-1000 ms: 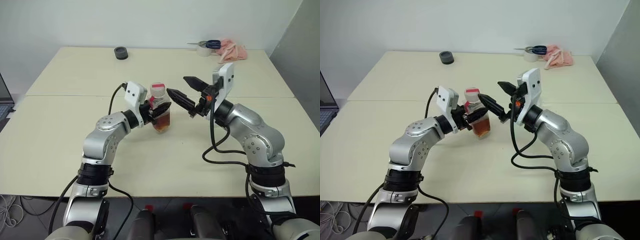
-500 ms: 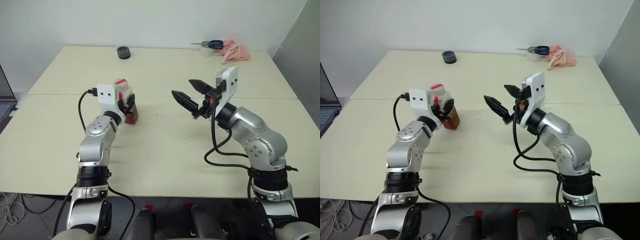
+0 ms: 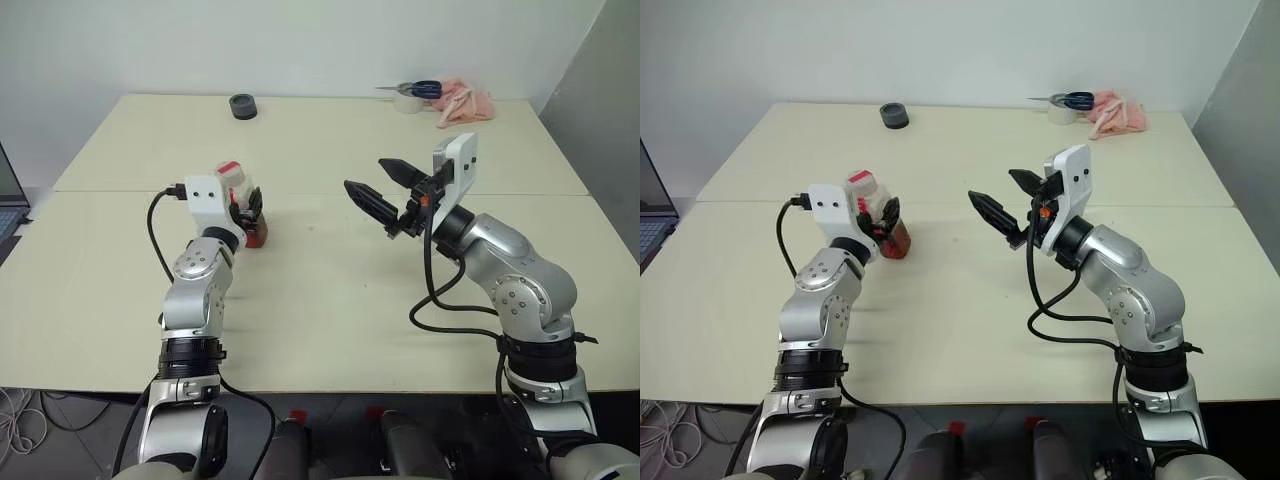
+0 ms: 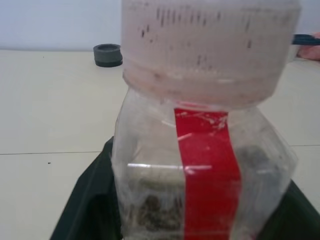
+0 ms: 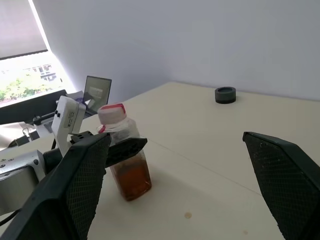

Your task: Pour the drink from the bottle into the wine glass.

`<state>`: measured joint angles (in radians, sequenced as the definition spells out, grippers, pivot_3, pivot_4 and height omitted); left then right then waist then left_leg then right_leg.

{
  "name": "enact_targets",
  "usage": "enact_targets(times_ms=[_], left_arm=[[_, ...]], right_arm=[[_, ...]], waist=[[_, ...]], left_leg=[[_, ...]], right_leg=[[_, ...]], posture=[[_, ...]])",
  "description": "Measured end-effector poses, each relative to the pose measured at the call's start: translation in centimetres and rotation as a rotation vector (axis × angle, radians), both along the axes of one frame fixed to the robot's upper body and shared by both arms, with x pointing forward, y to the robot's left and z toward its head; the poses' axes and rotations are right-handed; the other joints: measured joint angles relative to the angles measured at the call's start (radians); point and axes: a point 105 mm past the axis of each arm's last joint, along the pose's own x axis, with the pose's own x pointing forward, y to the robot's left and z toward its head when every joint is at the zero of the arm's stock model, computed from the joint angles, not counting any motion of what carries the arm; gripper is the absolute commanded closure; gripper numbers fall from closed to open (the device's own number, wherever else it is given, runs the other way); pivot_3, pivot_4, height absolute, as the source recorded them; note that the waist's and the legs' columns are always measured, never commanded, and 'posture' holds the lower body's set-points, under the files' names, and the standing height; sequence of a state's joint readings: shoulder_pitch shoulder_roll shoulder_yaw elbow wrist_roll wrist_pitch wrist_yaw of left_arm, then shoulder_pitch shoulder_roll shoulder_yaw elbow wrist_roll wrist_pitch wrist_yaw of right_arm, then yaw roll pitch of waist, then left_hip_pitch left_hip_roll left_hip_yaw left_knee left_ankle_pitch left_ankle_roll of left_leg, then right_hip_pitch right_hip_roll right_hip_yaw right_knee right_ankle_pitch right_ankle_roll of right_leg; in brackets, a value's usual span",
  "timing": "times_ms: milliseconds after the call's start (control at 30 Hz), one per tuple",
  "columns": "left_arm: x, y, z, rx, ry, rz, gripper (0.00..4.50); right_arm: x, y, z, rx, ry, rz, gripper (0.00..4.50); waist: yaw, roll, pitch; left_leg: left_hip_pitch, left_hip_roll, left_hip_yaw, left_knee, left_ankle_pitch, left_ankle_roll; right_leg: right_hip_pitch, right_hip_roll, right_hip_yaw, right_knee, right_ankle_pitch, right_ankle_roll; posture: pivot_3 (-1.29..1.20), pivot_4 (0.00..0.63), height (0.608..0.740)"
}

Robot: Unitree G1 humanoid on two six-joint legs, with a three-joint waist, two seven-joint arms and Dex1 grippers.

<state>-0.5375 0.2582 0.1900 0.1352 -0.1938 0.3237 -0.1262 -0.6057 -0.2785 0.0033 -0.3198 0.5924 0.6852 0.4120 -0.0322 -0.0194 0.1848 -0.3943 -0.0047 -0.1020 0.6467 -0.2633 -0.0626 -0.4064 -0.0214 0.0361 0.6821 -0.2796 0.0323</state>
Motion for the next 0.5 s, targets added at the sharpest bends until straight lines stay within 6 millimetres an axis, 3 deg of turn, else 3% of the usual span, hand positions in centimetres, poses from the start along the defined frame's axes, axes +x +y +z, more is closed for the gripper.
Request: enact_targets(times_ms=[100, 500], left_arm=[[-0.1, 0.31, -0.31, -0.006, 0.007, 0.014, 0.03], [-0.18, -0.48, -0.11, 0.012, -0.006, -0.014, 0.03]], right_arm=[[0.03, -0.14, -0.19, -0.006, 0.006, -0.004, 0.0], [0.04, -0.17, -0.24, -0.007, 0.009, -0.005, 0.0]], waist=[[0.0, 0.0, 0.0], [0.0, 0.0, 0.0]], left_leg=[[0.0, 0.0, 0.0, 0.0, 0.0, 0.0], [0.0, 0.0, 0.0, 0.0, 0.0, 0.0]], right_leg=[[0.0, 0.0, 0.0, 0.0, 0.0, 0.0], [0.0, 0.0, 0.0, 0.0, 0.0, 0.0]], posture=[[0.0, 0.15, 0.74], [0.0, 0.15, 0.74]])
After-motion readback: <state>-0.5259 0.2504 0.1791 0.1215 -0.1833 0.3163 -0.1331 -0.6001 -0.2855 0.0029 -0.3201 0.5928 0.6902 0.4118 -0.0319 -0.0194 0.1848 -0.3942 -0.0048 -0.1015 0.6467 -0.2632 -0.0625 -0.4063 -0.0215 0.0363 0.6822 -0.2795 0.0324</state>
